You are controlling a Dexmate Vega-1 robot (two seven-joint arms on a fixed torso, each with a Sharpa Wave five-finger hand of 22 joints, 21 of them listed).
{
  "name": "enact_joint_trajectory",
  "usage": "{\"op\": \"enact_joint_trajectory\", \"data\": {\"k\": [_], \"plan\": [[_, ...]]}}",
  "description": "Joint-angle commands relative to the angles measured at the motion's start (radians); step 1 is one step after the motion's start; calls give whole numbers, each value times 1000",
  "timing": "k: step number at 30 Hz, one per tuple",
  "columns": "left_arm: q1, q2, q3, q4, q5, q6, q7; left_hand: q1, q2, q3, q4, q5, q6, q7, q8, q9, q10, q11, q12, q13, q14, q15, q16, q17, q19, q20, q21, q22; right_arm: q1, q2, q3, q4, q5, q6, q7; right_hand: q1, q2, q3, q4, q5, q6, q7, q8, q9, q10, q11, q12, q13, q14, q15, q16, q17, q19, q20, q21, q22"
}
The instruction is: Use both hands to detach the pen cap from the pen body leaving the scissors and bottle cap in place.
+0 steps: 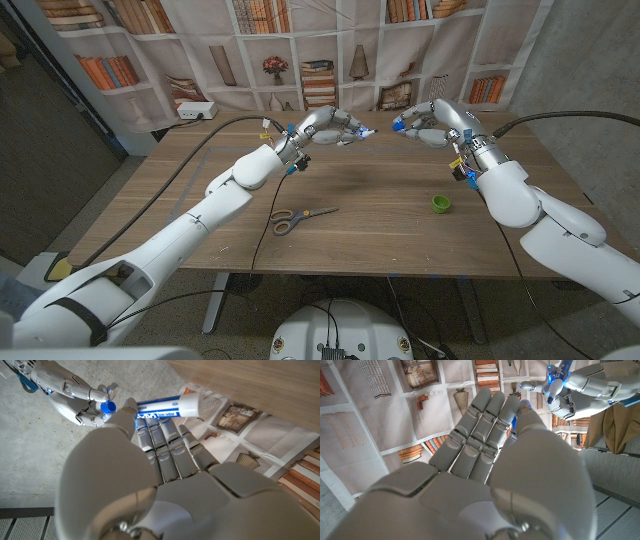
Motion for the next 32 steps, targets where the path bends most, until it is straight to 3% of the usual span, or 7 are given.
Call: {"op": "enact_joint_trajectory", "data": {"k": [1,16,32], "plan": [[24,21,-20,-32,-14,-5,13,13,19,17,18,7,6,3,3,21,105,-100,0,5,16,-57,3,1,3,6,-3,2,-13,39,-1,-10,-13,-18,-36,-1,11,-6,-2,-2,65,50,2,125,2,-3,8,8,-8,0,-2,-1,-5,-18,-2,4],[72,43,-53,-95,-16,16,56,14,18,17,16,7,6,5,3,21,106,-102,-1,8,19,-60,4,1,4,4,-2,2,28,33,-20,-22,-26,-52,-11,-6,12,-13,2,-6,65,38,2,121,-1,-15,8,22,-16,-1,-12,-16,-20,-17,-8,4],[73,48,-61,-82,-12,-6,58,15,18,16,16,7,7,4,3,21,108,-100,-1,11,20,-60,4,1,4,3,-3,2,79,26,-75,-26,-59,-95,4,-2,18,-16,0,-8,66,41,6,122,1,-15,2,27,-16,-1,-12,-22,-24,-17,-9,5]]}}
